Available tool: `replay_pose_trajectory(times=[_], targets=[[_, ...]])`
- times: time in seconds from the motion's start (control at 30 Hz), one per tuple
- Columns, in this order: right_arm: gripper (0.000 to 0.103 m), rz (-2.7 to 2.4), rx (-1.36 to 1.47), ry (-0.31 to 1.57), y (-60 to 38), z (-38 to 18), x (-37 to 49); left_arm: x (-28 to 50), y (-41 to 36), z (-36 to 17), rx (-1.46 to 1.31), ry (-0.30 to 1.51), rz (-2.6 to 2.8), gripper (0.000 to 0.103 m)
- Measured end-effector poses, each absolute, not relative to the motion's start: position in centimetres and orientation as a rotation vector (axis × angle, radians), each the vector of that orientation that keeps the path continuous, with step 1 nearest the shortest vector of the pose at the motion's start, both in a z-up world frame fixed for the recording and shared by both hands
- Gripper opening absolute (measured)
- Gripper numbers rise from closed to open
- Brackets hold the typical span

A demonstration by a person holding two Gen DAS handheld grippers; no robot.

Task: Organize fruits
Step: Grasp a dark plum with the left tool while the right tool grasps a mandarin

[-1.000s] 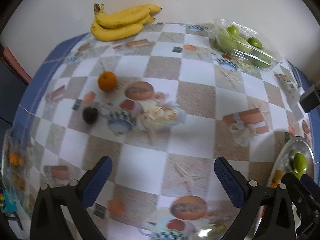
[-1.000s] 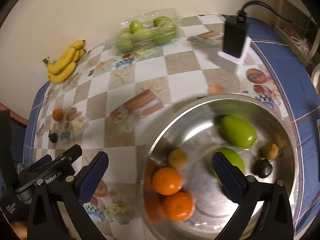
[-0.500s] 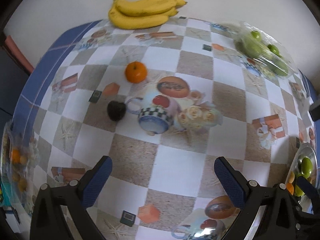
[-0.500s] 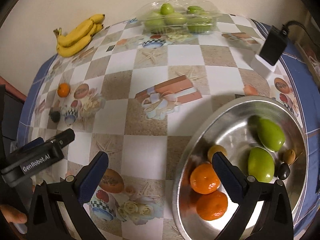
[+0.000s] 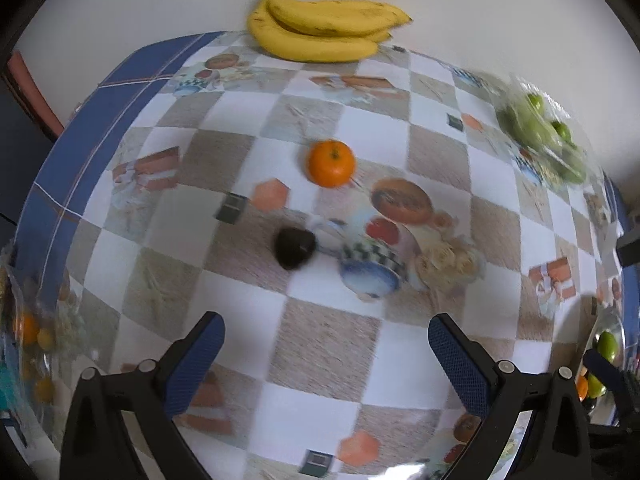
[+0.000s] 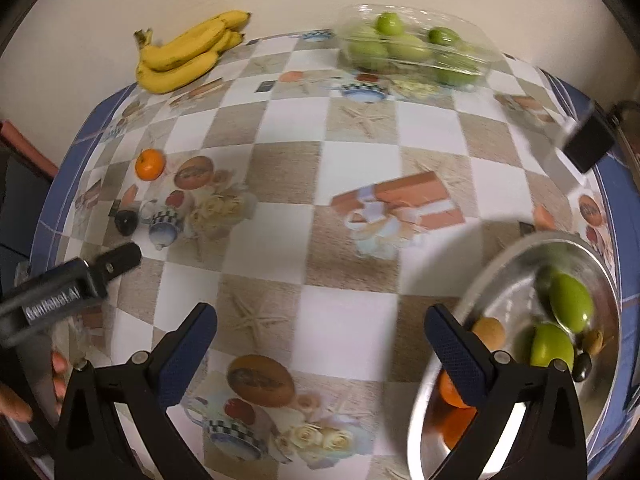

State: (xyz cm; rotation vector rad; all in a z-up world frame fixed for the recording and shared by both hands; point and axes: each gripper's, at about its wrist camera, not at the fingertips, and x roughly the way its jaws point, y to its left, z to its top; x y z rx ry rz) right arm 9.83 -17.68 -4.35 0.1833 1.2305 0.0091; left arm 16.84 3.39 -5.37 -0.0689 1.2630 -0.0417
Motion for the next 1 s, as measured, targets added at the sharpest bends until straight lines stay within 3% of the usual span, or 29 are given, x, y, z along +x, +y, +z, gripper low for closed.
replay_pose_trajectory(times=[0.47,0.6,0.73,0.8,1.0], targets=[[0.101,0.104,0.164,1.232,-12.4,-5.2,12.7,20.0,9.2,-5.2,-0.116,1.256,-0.086,0.103],[0.086,0.120,0.203,1.222,-11.7,-5.0,14.5,20.6,9.0,-5.8,-0.129,1.276,-0.124,0.102],[0.077,0.143,0.299,1.216,-11.6,-4.9,16.8,20.8,8.7,-6.5,-0.139,1.272,-0.170,0.099],[0.072,0.159,0.347,1.212,-11.5,-4.9,18.0,20.9,8.5,-6.8,-0.132,1.280,-0.187,0.090],[0.063,0.213,0.411,1.210,-9.7,-5.0,21.5,21.5,7.5,-7.9,-0.127,1.296,-0.244,0.076]])
